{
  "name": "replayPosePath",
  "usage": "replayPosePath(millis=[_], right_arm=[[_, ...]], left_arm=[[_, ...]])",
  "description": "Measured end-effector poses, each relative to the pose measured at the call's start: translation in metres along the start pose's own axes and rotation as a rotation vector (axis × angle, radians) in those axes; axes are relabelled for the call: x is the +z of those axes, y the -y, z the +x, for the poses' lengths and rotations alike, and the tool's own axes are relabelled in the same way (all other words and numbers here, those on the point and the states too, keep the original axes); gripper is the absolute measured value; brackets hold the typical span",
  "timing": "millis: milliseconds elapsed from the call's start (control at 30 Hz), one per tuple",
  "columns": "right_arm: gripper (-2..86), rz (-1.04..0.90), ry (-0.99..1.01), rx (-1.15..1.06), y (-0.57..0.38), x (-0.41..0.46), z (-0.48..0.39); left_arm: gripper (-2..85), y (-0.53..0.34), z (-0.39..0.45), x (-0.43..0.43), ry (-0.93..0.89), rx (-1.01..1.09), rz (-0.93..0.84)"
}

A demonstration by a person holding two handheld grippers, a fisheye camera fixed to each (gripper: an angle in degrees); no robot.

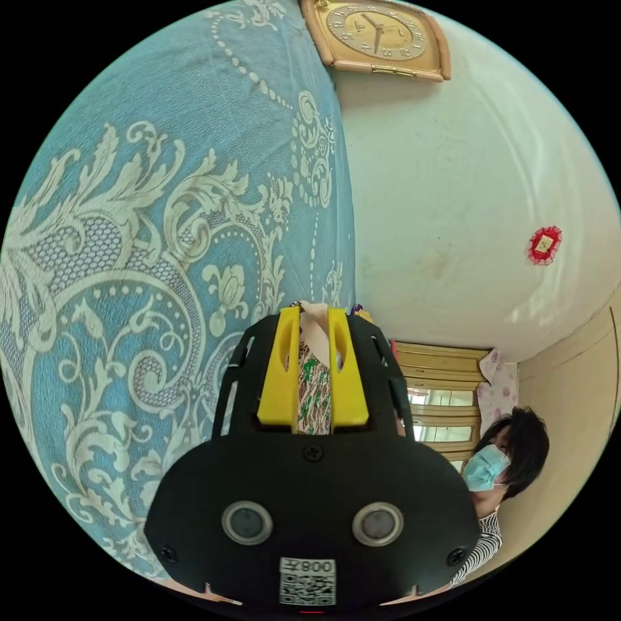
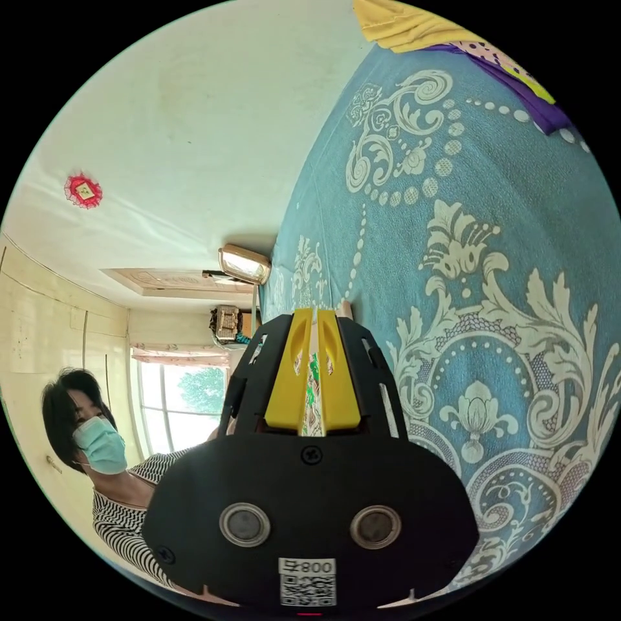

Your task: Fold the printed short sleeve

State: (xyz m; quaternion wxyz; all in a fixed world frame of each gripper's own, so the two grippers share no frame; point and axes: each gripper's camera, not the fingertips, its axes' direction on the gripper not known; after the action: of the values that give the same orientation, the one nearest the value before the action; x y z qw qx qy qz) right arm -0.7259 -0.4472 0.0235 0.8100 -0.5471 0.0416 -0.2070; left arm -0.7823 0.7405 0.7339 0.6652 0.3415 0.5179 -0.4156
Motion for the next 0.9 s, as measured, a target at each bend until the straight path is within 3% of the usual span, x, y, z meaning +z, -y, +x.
replayPosePath(millis=[133,233,400,667,900], right_arm=[[1.4,-0.029,-0.044,-0.045,-0.012,0.014,-0.023],[1.9,-0.076,-0.149,-0.111,-0.027,0.034,-0.05],[1.9,-0.154,-0.478,-0.302,-0.051,0.086,-0.114],[0.0,-0.244,-0.795,-0.476,-0.065,0.171,-0.173],[-0.2,-0.201,-0.836,-0.48,-0.078,0.18,-0.192]], left_arm=[[7.5,-0.011,0.005,0.0,-0.05,-0.012,0.064],[7.1,-0.027,0.035,0.017,0.045,0.084,0.023],[5.5,-0.047,0.109,0.091,0.419,0.352,-0.197],[1.7,-0.056,0.172,0.185,0.762,0.599,-0.284],[0.4,-0.07,0.203,0.194,0.771,0.616,-0.254]])
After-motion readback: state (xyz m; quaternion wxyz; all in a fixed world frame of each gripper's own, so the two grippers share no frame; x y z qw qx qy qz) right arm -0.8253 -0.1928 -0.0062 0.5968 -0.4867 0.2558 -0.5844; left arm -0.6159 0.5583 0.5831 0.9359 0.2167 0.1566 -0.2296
